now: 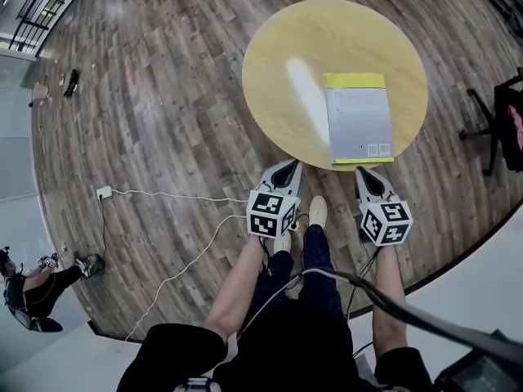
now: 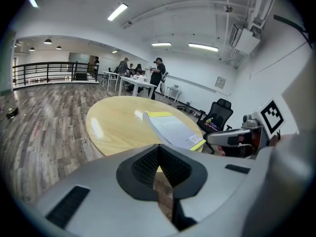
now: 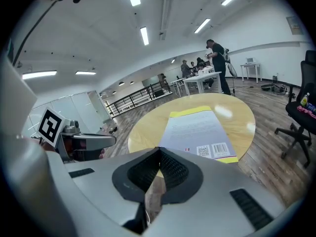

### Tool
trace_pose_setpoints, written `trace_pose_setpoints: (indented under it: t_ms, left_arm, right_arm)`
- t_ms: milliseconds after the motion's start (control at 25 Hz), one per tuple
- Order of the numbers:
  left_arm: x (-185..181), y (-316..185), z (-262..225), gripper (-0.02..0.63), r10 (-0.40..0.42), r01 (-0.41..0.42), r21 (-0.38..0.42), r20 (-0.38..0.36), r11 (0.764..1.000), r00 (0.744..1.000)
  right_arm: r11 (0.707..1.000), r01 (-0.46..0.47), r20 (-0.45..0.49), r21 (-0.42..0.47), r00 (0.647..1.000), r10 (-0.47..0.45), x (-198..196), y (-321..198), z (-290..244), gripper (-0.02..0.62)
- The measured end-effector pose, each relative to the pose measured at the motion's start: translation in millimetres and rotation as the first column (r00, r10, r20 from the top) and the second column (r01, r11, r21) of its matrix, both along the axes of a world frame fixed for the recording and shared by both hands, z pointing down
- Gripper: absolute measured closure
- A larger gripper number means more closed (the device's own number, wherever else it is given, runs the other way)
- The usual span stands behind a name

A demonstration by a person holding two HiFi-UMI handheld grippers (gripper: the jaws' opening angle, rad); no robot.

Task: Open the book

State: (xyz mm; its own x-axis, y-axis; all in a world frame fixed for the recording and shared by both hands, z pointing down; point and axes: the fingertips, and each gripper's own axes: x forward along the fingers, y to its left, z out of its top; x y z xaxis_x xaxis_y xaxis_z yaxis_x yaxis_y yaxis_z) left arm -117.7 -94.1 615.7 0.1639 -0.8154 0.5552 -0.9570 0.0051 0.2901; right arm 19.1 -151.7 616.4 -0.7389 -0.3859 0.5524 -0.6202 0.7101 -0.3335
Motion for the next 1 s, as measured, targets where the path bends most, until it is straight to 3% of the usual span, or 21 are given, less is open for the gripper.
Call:
trace_pose_setpoints:
  t_ms: [560,1000]
  left_arm:
    - [-36.5,21.8,-5.2,0.607,-0.084,0.084,-0.002,0.006,0.996,0.996]
    - [-41.3,22.5,-3.2,0.607,-0.09,0.09,0.001,-0.002,0.996,0.996]
  right_arm:
    - [0.997,0.071,0.023,0.004,0.997,-0.071,-43.9,9.8,-6.7,0.59]
    - [0.998,0.054,0.012,-0.014,0.998,-0.054,-45.9,7.1,1.7,0.586]
